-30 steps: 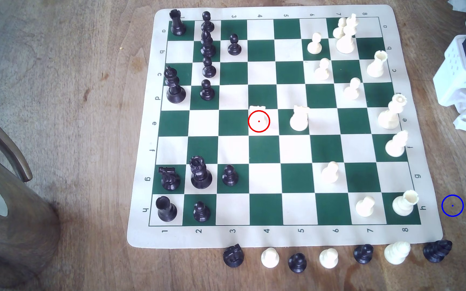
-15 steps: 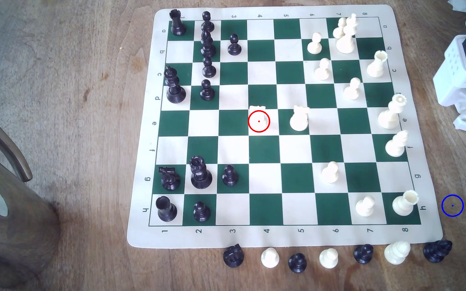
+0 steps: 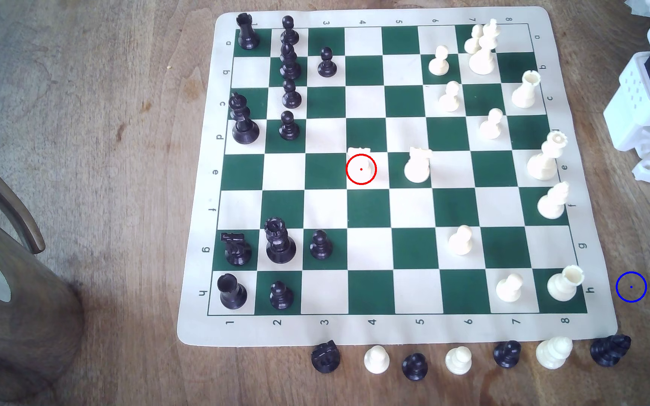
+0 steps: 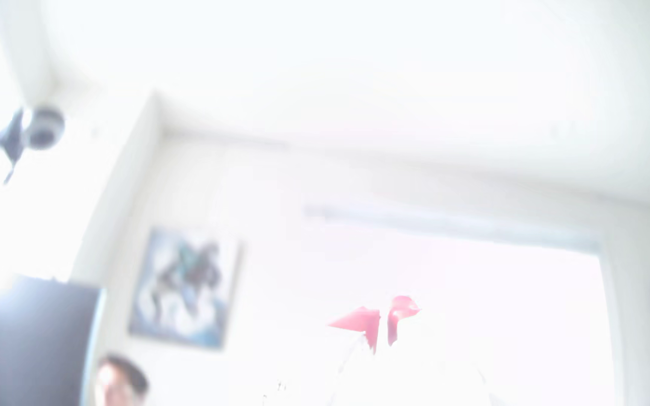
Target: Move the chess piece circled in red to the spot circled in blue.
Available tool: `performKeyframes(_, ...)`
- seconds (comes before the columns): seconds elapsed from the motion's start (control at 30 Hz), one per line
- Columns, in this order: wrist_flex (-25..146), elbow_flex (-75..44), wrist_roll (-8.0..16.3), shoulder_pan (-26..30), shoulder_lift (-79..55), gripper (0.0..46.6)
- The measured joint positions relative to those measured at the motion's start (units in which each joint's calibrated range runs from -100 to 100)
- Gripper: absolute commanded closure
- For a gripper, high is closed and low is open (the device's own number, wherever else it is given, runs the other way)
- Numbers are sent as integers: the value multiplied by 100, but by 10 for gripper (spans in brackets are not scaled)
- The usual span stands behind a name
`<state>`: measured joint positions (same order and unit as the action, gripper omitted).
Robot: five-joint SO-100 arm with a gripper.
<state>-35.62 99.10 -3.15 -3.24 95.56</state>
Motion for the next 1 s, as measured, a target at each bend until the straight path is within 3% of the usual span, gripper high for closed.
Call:
performKeyframes(0.17, 1841, 0, 181, -37, -34, 402)
performKeyframes(0.33, 3171, -389, 317, 0, -846, 390)
performKeyframes(0.47, 4948, -2115, 606, 184, -2371, 388)
performKeyframes(0.6, 6319, -3895, 723, 487, -3729, 369)
performKeyframes(1.0, 7920, -6959, 669, 841, -7683, 359)
